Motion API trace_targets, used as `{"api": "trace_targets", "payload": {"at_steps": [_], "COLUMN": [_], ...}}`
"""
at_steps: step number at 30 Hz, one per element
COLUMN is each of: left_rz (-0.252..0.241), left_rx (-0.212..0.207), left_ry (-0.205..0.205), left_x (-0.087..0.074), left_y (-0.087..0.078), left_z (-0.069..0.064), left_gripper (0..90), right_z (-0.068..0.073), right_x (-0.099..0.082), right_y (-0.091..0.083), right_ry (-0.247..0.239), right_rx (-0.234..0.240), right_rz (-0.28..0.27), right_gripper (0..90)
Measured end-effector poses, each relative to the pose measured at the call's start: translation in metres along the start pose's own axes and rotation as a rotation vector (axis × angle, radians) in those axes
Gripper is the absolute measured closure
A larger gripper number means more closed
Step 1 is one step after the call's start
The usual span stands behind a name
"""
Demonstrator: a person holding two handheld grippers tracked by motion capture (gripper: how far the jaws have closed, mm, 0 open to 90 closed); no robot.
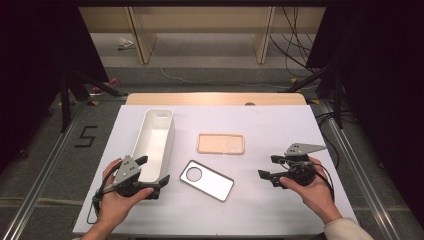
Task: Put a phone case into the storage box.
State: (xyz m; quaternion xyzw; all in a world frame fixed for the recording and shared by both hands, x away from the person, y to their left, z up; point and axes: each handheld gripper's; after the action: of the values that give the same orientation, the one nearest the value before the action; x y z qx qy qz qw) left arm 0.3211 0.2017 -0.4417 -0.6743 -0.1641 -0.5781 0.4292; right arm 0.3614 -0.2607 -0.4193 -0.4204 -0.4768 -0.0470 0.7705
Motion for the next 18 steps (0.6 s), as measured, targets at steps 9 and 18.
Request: {"api": "trace_targets", "payload": {"at_steps": [9,18], "left_rz": [-0.003,0.001], "left_rx": [-0.002,-0.004], "left_ry": [0.000,0.008], "left_x": [0.000,0.001], "left_y": [0.000,0.001], "left_z": [0.000,-0.002], "left_gripper": [3.1,3.7], "right_z": [0.001,0.010], "right_x": [0.002,0.013], "right_y": [0.005,0.033], "right_ry": [-0.008,-0.093], "right_rx": [0.004,-0.015], "right_rz": [0.011,0.193], "right_gripper": [28.7,78.2]}}
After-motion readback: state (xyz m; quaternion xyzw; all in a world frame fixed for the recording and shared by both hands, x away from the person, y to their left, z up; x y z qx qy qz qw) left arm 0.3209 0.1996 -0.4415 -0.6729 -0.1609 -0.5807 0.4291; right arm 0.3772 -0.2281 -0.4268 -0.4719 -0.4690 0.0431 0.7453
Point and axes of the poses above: each handheld gripper's, and its own axes: y roughly forward along the jaws, x roughly out of its top, z roughly to its left, and after that the axes turned 3 degrees about y, right-handed
